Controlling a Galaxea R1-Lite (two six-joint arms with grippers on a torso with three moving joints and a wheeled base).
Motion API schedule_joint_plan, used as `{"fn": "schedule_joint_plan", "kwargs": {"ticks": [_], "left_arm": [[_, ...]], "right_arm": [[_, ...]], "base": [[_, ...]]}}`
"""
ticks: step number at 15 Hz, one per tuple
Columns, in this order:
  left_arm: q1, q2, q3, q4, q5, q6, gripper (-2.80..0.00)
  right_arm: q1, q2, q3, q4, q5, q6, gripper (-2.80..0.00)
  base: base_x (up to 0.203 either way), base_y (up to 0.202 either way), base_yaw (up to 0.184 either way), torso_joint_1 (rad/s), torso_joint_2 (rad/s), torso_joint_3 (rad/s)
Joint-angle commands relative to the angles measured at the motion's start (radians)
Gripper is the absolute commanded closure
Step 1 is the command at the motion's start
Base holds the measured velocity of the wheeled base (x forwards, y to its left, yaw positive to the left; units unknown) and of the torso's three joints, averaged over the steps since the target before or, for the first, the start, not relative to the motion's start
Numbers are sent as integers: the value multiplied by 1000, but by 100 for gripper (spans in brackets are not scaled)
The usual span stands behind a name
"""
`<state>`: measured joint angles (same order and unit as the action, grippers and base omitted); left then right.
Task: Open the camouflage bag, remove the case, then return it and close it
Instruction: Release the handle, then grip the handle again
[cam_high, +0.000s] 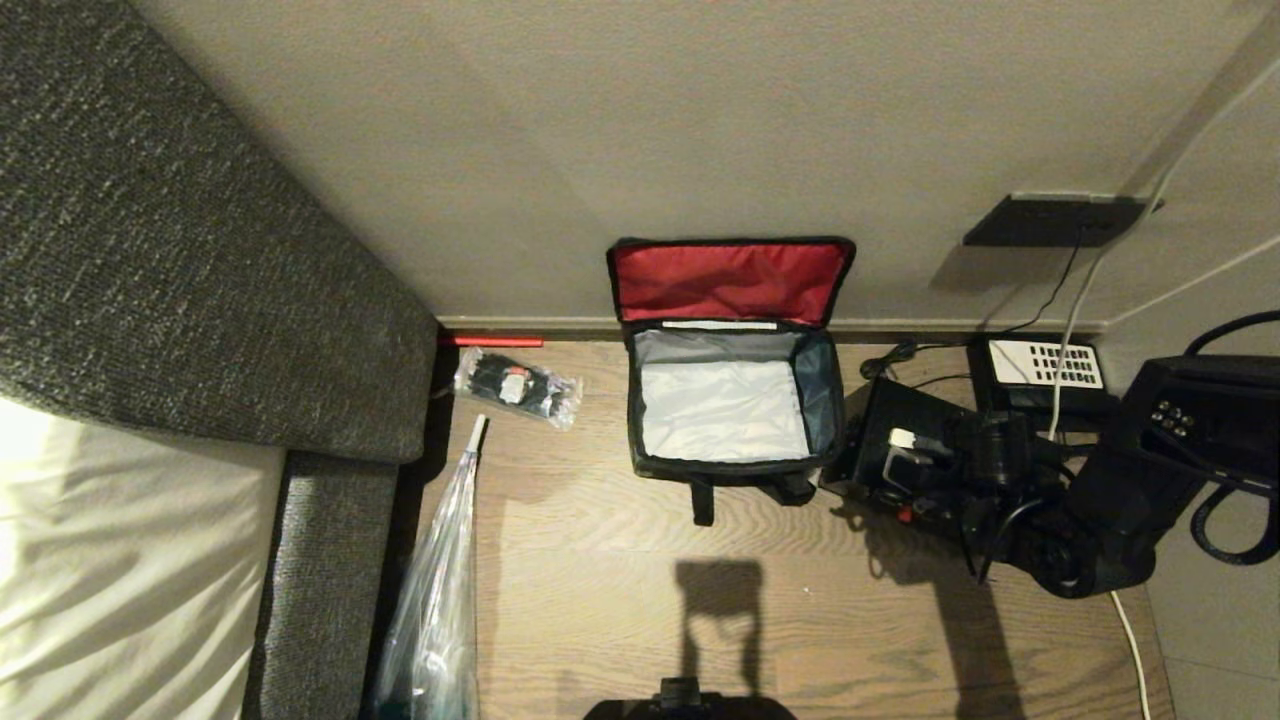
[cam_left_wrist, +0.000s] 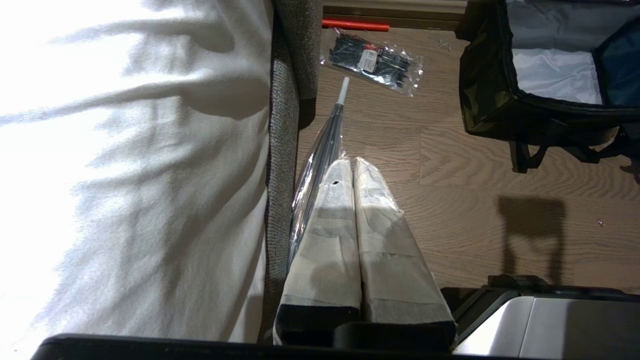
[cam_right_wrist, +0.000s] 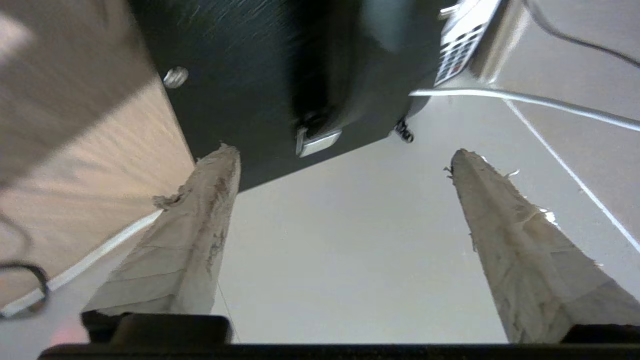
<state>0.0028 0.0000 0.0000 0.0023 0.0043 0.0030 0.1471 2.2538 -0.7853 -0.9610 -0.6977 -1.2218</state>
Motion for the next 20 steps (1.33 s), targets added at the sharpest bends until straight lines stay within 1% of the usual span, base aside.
{"fn": "schedule_joint_plan", "kwargs": {"ticks": [1, 2, 4, 6, 8, 9, 11, 13, 14, 15, 17, 20], "left_arm": [[0, 0, 0, 1, 0, 0, 0], [0, 0, 0, 1, 0, 2, 0], [0, 0, 1, 1, 0, 0, 0], [0, 0, 0, 1, 0, 0, 0], [0, 0, 0, 1, 0, 0, 0], [0, 0, 0, 1, 0, 0, 0], [0, -2, 0, 1, 0, 1, 0], [0, 0, 1, 1, 0, 0, 0], [0, 0, 0, 1, 0, 0, 0], [0, 0, 1, 0, 0, 0, 0], [0, 0, 0, 1, 0, 0, 0], [0, 0, 0, 1, -1, 3, 0]], "right_arm": [[5, -127, 8, 52, 8, 33, 0], [4, -191, 17, 88, 21, 44, 0], [5, -340, 78, 198, 45, 66, 0], [9, -502, 139, 318, 70, 126, 0], [11, -675, 175, 435, 92, 205, 0], [11, -768, 198, 492, 114, 278, 0], [13, -937, 230, 580, 182, 458, 0], [13, -1096, 258, 665, 219, 588, 0], [13, -1169, 280, 701, 236, 668, 0], [13, -1255, 320, 732, 273, 751, 0], [0, -1460, 440, 760, 385, 844, 0], [-69, -1783, 623, 776, 602, 997, 0]], "base": [[0, 0, 0, 0, 0, 0], [0, 0, 0, 0, 0, 0], [0, 0, 0, 0, 0, 0], [0, 0, 0, 0, 0, 0], [0, 0, 0, 0, 0, 0], [0, 0, 0, 0, 0, 0], [0, 0, 0, 0, 0, 0], [0, 0, 0, 0, 0, 0], [0, 0, 0, 0, 0, 0], [0, 0, 0, 0, 0, 0], [0, 0, 0, 0, 0, 0], [0, 0, 0, 0, 0, 0]]}}
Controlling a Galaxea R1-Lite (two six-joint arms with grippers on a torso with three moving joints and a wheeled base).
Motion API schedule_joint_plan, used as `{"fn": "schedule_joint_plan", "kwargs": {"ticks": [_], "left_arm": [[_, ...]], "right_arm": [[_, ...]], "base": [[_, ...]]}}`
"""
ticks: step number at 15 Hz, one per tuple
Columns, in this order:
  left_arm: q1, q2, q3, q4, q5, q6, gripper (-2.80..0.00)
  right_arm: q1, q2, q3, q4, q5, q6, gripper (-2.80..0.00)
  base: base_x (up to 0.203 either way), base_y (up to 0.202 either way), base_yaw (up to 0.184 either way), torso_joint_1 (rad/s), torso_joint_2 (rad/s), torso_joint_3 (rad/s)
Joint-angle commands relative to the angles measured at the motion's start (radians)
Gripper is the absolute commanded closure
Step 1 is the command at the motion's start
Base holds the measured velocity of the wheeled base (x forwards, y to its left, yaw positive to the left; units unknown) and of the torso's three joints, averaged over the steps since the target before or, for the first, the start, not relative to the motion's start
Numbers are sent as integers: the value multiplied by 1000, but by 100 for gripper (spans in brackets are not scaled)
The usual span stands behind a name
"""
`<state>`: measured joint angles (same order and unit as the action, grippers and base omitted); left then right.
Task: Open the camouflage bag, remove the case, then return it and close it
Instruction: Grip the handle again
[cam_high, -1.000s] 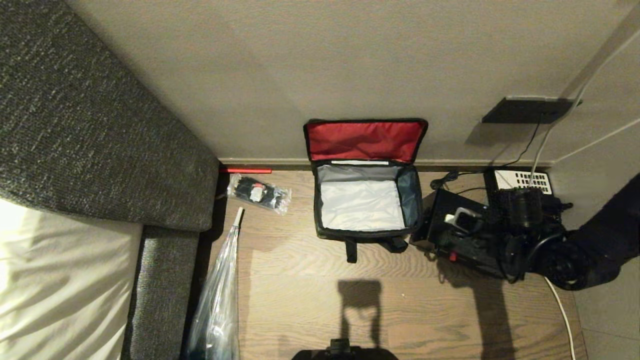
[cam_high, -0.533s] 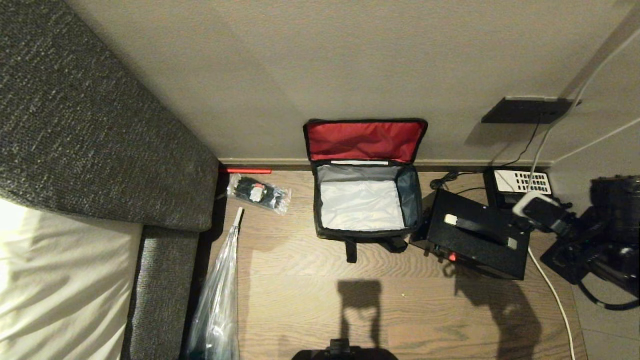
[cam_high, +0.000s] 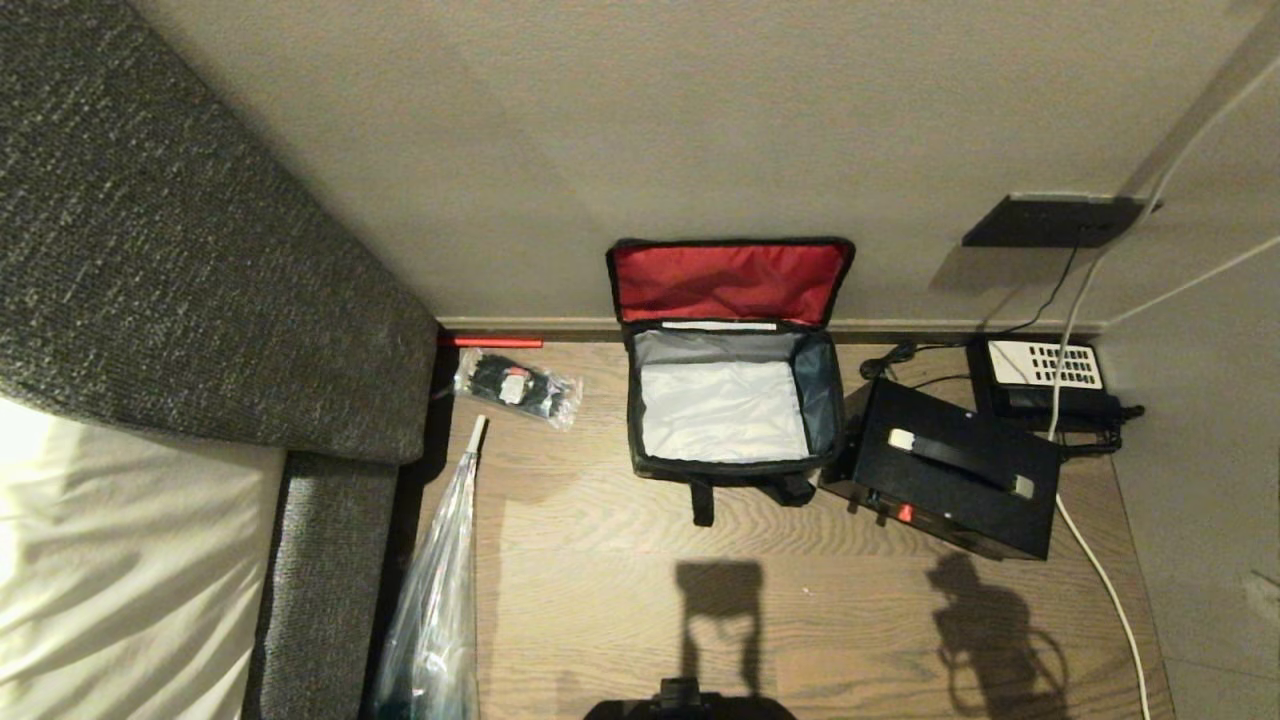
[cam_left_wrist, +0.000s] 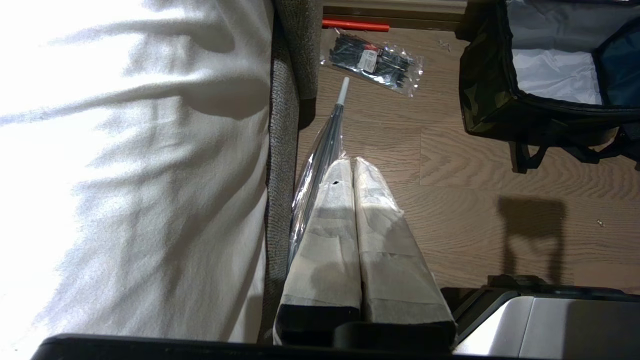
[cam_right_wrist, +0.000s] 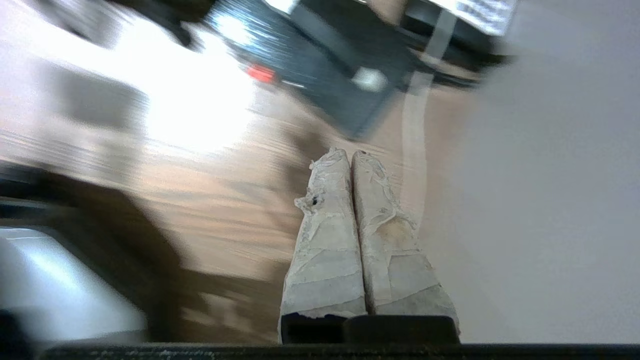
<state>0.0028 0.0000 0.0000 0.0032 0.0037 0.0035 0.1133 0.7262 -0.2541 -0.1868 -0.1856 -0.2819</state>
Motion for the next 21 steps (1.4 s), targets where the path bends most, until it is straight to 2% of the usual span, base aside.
{"fn": "schedule_joint_plan", "kwargs": {"ticks": [1, 3, 5, 9, 12, 15, 21], "left_arm": [[0, 0, 0, 0, 1, -2, 0], [0, 0, 1, -1, 1, 0, 0], [0, 0, 0, 0, 1, 0, 0], [0, 0, 0, 0, 1, 1, 0], [0, 0, 0, 0, 1, 0, 0], [0, 0, 0, 0, 1, 0, 0], [0, 0, 0, 1, -1, 1, 0]], "right_arm": [[-54, -330, 141, 12, 126, 110, 0], [-71, -461, 197, 101, 148, 237, 0], [-91, -561, 214, 185, 156, 295, 0], [-106, -738, 218, 234, 183, 291, 0], [-107, -729, 216, 273, 176, 295, 0], [-107, -729, 219, 276, 181, 269, 0], [-108, -729, 217, 274, 181, 276, 0]], "base": [[0, 0, 0, 0, 0, 0], [0, 0, 0, 0, 0, 0], [0, 0, 0, 0, 0, 0], [0, 0, 0, 0, 0, 0], [0, 0, 0, 0, 0, 0], [0, 0, 0, 0, 0, 0], [0, 0, 0, 0, 0, 0]]}}
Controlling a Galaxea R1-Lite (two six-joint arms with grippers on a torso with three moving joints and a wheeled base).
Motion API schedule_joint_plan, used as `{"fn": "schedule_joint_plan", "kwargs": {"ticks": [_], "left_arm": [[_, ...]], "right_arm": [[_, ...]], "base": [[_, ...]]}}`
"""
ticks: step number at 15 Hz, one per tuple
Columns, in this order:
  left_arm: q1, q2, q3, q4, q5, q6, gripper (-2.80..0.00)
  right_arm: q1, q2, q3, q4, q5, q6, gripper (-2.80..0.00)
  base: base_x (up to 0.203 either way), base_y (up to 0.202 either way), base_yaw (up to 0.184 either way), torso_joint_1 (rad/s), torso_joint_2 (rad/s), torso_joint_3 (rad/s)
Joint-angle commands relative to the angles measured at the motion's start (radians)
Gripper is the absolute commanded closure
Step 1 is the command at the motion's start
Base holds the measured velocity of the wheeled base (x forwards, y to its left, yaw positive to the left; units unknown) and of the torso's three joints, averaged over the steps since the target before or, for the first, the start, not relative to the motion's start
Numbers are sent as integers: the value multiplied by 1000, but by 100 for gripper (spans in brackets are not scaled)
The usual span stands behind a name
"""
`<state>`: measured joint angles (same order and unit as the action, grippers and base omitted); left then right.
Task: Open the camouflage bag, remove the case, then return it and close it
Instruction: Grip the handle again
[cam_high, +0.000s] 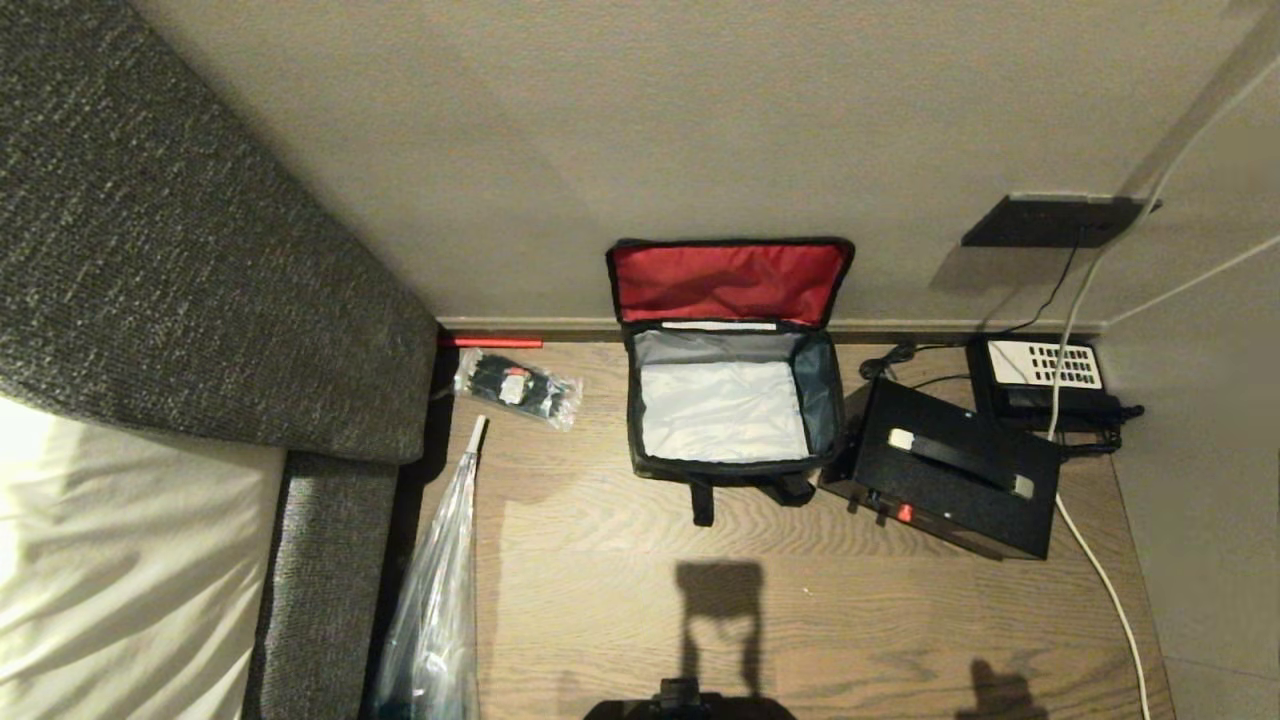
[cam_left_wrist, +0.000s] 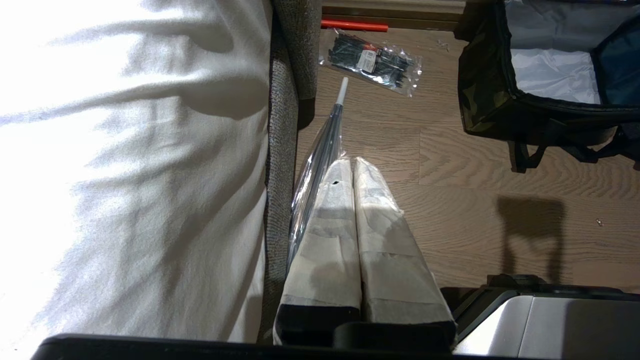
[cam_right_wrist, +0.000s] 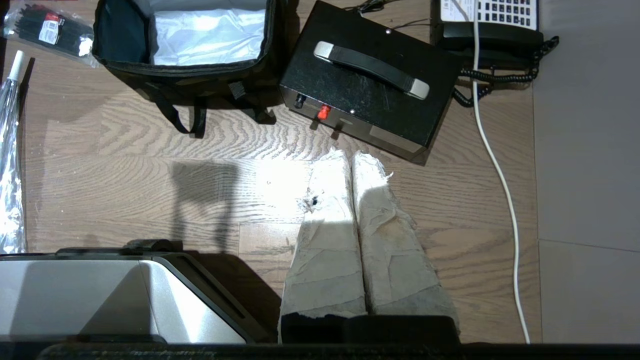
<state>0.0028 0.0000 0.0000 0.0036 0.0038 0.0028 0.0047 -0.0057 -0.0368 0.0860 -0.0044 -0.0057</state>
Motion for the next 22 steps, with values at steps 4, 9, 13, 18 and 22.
{"fn": "schedule_joint_plan", "kwargs": {"ticks": [4, 9, 13, 18, 22], "left_arm": [[0, 0, 0, 6, -1, 2, 0], [0, 0, 0, -2, 1, 5, 0], [0, 0, 0, -1, -1, 6, 0], [0, 0, 0, 1, -2, 7, 0], [0, 0, 0, 3, 1, -6, 0]], "right_arm": [[0, 3, 0, 1, 0, 0, 0], [0, 3, 0, 1, 0, 0, 0], [0, 3, 0, 1, 0, 0, 0], [1, 3, 0, 1, 0, 0, 0], [0, 3, 0, 1, 0, 0, 0]], "base": [[0, 0, 0, 0, 0, 0], [0, 0, 0, 0, 0, 0], [-74, 0, -1, 1, 1, 2], [0, 0, 0, 0, 0, 0], [0, 0, 0, 0, 0, 0]]}}
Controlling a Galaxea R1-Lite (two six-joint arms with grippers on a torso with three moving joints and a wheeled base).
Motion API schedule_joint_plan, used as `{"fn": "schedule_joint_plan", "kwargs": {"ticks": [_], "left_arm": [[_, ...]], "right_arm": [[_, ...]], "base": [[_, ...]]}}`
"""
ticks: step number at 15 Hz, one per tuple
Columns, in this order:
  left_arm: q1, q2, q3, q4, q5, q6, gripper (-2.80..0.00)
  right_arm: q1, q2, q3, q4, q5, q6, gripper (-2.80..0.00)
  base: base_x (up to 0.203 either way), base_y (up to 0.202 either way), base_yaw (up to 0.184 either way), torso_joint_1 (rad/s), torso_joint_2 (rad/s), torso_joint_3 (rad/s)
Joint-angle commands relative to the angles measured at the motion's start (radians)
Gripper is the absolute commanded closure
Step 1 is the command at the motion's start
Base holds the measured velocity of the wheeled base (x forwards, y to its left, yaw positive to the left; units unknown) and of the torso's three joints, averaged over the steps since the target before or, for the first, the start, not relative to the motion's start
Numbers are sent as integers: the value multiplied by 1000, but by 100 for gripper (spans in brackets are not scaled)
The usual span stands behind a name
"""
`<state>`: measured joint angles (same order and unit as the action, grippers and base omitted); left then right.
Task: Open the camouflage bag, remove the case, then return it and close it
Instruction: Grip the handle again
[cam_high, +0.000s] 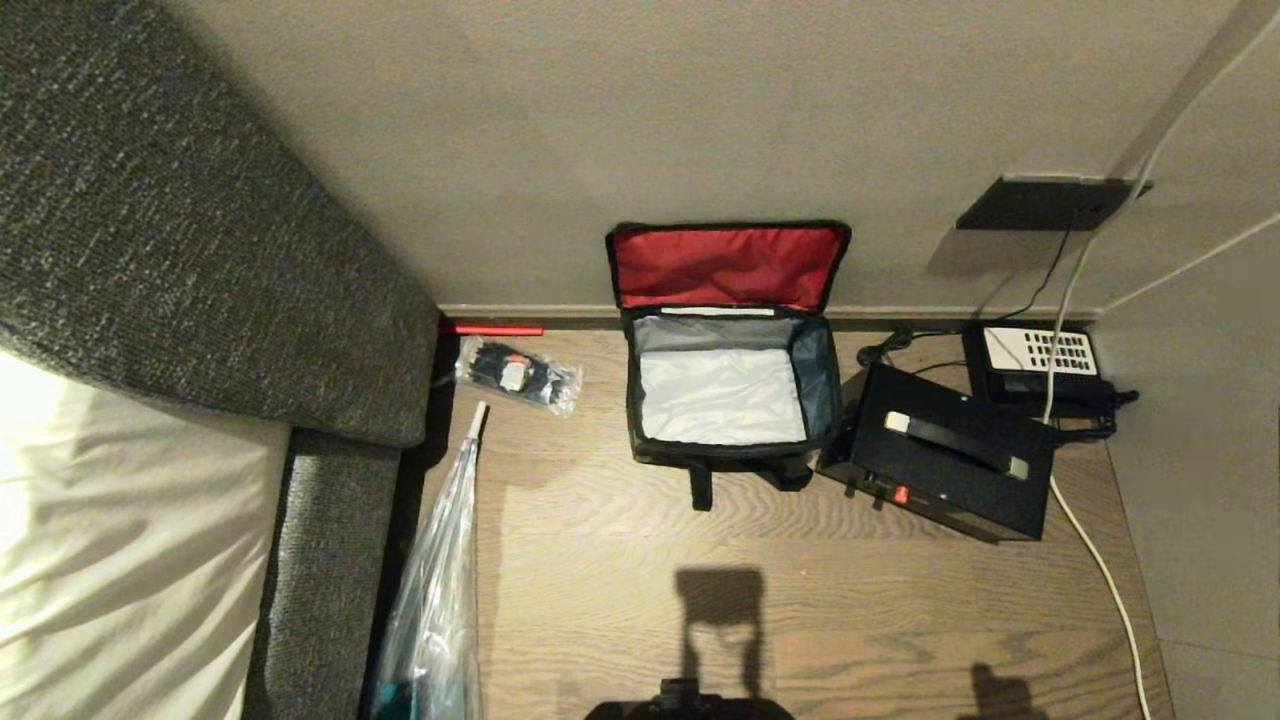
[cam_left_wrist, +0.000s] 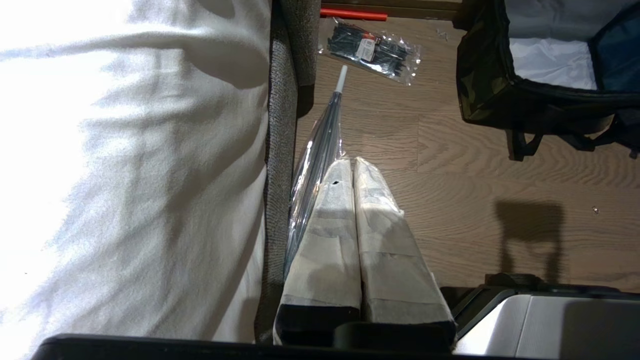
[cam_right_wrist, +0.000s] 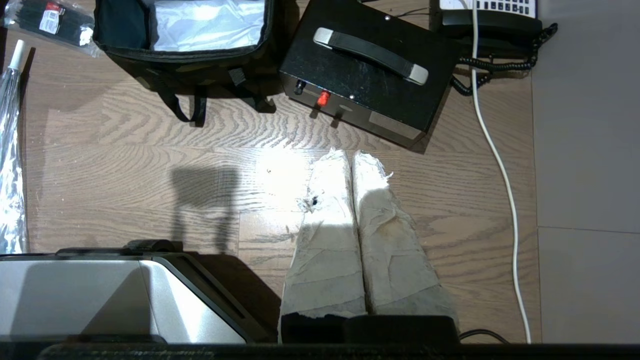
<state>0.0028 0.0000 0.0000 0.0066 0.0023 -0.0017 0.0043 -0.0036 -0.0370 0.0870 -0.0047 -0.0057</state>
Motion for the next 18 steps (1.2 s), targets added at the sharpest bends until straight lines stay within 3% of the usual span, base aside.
{"fn": "schedule_joint_plan", "kwargs": {"ticks": [1, 7, 18], "left_arm": [[0, 0, 0, -2, 1, 0, 0], [0, 0, 0, -5, 2, -7, 0], [0, 0, 0, -4, 2, -1, 0]], "right_arm": [[0, 1, 0, 0, 0, 0, 0], [0, 1, 0, 0, 0, 0, 0], [0, 1, 0, 0, 0, -1, 0]], "base": [[0, 0, 0, 0, 0, 0], [0, 0, 0, 1, 0, 5], [0, 0, 0, 2, 1, 131]]}}
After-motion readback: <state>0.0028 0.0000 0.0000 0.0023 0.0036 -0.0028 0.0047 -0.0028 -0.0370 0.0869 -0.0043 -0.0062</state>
